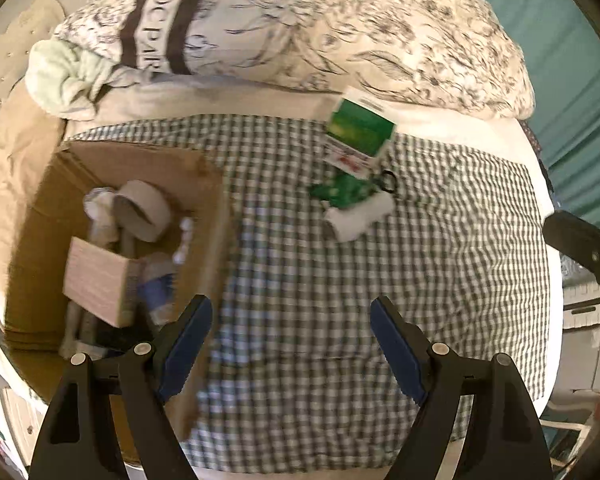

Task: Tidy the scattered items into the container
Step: 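Move both tools back toward the green box and white tube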

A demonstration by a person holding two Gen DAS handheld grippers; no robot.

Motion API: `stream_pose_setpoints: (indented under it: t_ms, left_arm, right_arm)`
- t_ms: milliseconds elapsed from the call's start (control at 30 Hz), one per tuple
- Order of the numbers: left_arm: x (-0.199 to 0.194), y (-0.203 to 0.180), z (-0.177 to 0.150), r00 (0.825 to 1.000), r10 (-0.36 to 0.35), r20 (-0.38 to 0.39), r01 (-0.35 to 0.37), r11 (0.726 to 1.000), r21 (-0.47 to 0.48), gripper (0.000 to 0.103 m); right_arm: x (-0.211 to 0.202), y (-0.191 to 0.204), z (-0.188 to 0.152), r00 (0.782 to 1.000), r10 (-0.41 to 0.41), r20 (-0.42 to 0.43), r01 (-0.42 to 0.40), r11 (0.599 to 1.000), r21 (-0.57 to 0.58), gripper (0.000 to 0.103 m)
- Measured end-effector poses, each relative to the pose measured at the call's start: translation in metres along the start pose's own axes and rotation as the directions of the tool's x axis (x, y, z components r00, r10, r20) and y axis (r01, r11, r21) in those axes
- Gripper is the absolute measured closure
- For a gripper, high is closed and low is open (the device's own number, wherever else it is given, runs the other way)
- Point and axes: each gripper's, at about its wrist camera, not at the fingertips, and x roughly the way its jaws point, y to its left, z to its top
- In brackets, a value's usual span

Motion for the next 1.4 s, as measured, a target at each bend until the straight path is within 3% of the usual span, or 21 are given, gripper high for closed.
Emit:
stream_pose_setpoints:
  t_ms: [367,700,900,1100,1267,1400]
  left_arm:
    - [0.048,-0.063,0.007,1.000,0.023,0.000,-0.023,1.000,-0.003,0.019]
    - [0.120,-0.069,0.022,1.000,0.028,-0.004,-0.028,0.999,-0.035,0.019]
    - [0.148,-0.057,0.039,1.000,0.021,0.008,-0.020,0.998,-0.067,0.019]
    - [0.161,-0.037,0.077,1.000,-0.019,0.023,0.021,0.995,-0.100,0.019]
    - [0.175,-0.020,0.109,0.997,-0.076,0.012,0.077,0.987,-0.141,0.019]
    - [0.186,-0.014,0.124,0.996,-0.084,0.000,0.083,0.980,-0.179,0.019]
  right_arm:
    - [0.002,-0.070,-0.020,0.999,0.018,-0.026,-0.018,1.000,0.019,0.040]
    - [0.057,-0.091,-0.017,0.997,0.039,-0.070,-0.038,0.999,0.014,0.040]
    - [0.104,-0.080,0.008,0.996,0.052,-0.071,-0.054,0.998,-0.025,0.041]
    - [0.137,-0.066,0.045,0.995,0.087,-0.040,-0.090,0.993,-0.076,0.041]
    - [0.155,-0.048,0.081,0.993,0.113,-0.023,-0.115,0.971,-0.210,0.038]
    - [0.169,-0.039,0.107,0.989,0.144,-0.044,-0.150,0.929,-0.337,0.036]
